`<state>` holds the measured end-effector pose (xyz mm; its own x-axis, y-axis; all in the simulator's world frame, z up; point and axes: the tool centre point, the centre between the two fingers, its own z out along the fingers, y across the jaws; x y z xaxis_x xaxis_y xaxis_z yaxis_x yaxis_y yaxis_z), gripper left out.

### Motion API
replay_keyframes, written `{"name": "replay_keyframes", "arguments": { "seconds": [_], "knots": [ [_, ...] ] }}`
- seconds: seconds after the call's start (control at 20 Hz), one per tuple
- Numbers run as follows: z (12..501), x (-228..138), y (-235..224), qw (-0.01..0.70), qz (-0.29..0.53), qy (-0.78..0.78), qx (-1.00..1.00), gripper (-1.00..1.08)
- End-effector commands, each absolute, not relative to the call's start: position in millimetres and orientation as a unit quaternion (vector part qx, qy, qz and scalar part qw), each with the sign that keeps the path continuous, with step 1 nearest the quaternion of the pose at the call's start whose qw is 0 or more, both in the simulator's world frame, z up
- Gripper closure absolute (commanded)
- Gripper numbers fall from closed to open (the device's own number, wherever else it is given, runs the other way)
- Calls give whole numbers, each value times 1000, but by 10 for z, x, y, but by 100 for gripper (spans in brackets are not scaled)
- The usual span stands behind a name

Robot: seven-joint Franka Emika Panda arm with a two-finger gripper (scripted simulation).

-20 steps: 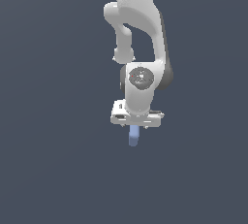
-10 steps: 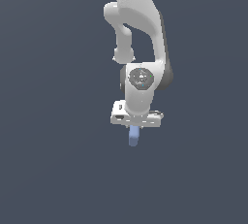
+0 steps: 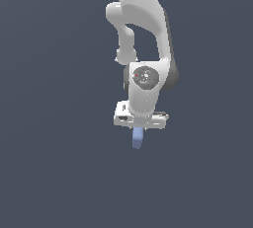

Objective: Pick up the object and move it to a goal position.

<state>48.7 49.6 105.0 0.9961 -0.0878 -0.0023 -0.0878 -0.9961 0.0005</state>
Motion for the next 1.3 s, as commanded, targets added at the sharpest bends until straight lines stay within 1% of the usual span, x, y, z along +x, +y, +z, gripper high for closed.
{"name": "replay_keyframes", "arguments": {
  "seconds": [0.0, 0.3, 0.95, 1.25],
  "knots": [
    [1157, 509, 536, 0, 0, -44, 999, 108],
    [1553, 579, 683, 0, 0, -44, 999, 108],
    [2749, 811, 1127, 0, 0, -44, 999, 108],
    [3190, 909, 1294, 0, 0, -44, 999, 108]
  ]
}}
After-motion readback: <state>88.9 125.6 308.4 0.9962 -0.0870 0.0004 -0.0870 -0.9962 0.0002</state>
